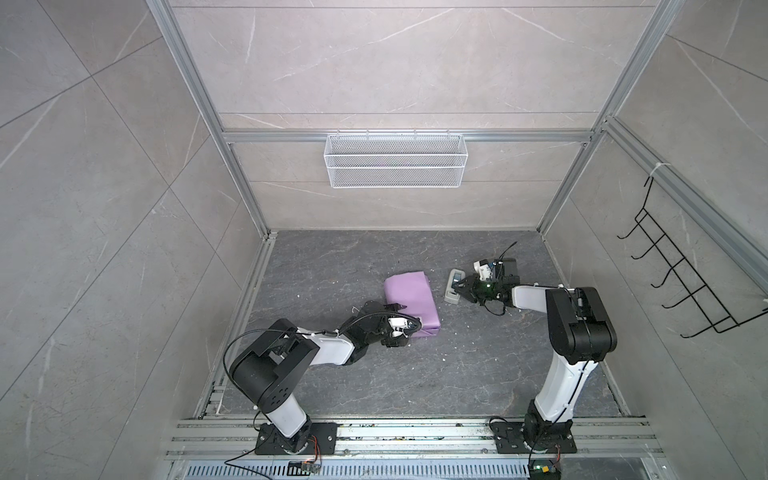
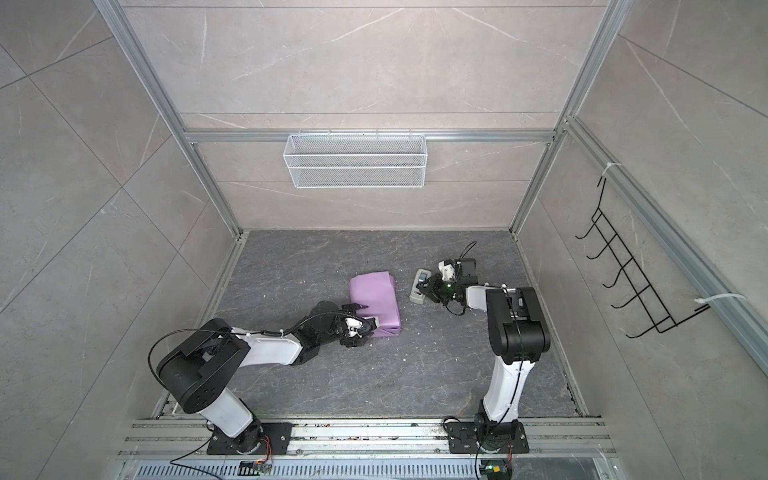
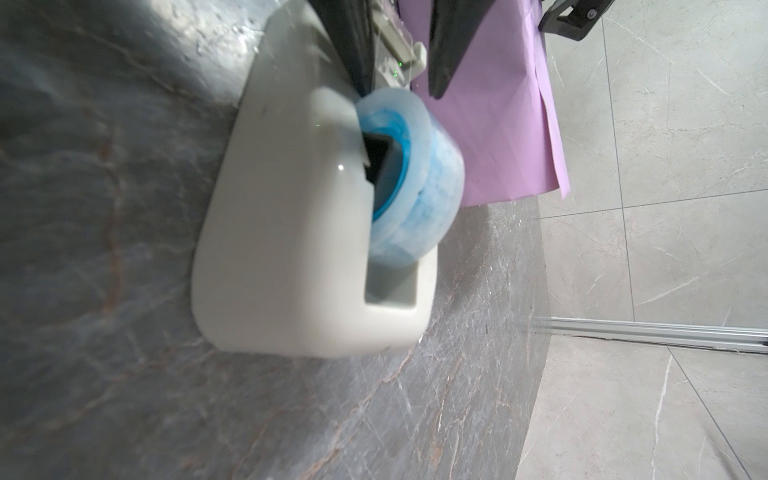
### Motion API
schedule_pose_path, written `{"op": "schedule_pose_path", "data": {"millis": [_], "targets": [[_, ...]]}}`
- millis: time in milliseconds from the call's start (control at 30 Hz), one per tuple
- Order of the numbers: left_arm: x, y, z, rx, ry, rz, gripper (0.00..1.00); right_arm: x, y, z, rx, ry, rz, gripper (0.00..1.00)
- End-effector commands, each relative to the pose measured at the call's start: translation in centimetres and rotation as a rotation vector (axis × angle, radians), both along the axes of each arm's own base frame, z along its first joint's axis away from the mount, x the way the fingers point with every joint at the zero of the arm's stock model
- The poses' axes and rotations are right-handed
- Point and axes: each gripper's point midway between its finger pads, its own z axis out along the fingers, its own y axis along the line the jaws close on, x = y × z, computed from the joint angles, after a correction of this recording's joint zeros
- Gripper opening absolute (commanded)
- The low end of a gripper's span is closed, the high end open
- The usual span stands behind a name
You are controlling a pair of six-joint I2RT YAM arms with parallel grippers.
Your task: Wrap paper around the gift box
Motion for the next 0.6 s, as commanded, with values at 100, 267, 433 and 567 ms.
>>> {"op": "schedule_pose_path", "data": {"millis": [100, 267, 433, 567], "targets": [[-0.5, 0.1, -1.1, 0.011, 0.077, -0.003, 0.82, -1.6, -0.8, -4.3, -0.035, 0.158, -0.044, 0.25], [-0.5, 0.1, -1.2, 0.011, 0.076, -0.003, 0.82, -1.7, -0.4, -4.5, -0.023, 0.165, -0.037, 0.24], [-0.5, 0.1, -1.2, 0.010, 0.077, -0.004, 0.82, -1.7, -0.1, -4.6, -0.013, 0.162, -0.029, 0.23], [-0.5, 0.0, -1.1, 0.007, 0.075, -0.005, 0.82, -1.4, 0.2, -4.4, 0.009, 0.151, -0.030, 0.22]]}}
